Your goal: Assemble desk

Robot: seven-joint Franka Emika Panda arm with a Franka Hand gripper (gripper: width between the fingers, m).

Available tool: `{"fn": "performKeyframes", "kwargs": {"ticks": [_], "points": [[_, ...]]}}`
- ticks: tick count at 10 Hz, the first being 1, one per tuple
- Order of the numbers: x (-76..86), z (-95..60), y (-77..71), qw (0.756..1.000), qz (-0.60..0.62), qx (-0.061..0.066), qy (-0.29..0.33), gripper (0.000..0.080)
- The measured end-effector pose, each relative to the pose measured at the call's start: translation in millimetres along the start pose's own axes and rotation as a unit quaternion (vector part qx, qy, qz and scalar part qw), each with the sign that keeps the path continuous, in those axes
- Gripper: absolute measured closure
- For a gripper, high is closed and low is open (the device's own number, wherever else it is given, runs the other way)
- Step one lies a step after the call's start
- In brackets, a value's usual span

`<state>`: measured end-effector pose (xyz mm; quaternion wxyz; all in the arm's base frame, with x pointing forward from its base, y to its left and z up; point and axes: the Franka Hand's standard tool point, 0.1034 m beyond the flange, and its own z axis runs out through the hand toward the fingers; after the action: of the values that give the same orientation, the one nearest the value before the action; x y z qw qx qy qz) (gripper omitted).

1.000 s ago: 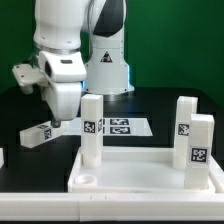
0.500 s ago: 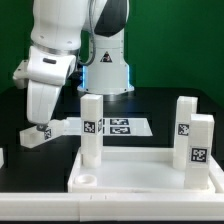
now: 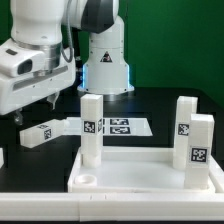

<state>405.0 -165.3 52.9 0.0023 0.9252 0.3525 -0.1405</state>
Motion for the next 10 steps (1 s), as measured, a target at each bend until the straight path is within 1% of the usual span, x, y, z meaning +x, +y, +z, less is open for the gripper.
{"fn": "performKeyframes", "kwargs": {"ticks": [1,2,3,4,5,6,7,8,9,10], "points": [[3.5,-7.0,9.5,0.998,0.054,0.016,-0.012,0.015],[8.2,-6.0,13.0,0.997,0.071,0.005,-0.005,0.015],[8.1,-3.4,9.4,0.994,0.107,0.008,-0.006,0.015],[9.4,-3.5,9.7,0.99,0.143,0.008,-0.006,0.015],[10.5,-4.3,9.7,0.984,0.18,0.012,-0.006,0.015],[12.8,-11.1,13.8,0.965,0.259,0.037,-0.019,0.015],[19.8,-12.5,21.6,0.935,0.35,0.053,-0.02,0.015],[21.0,-5.6,20.1,0.895,0.438,0.083,-0.027,0.015],[20.0,-8.5,22.7,0.861,0.493,0.12,-0.041,0.015],[22.6,-8.0,30.8,0.849,0.515,0.113,-0.036,0.015]]}}
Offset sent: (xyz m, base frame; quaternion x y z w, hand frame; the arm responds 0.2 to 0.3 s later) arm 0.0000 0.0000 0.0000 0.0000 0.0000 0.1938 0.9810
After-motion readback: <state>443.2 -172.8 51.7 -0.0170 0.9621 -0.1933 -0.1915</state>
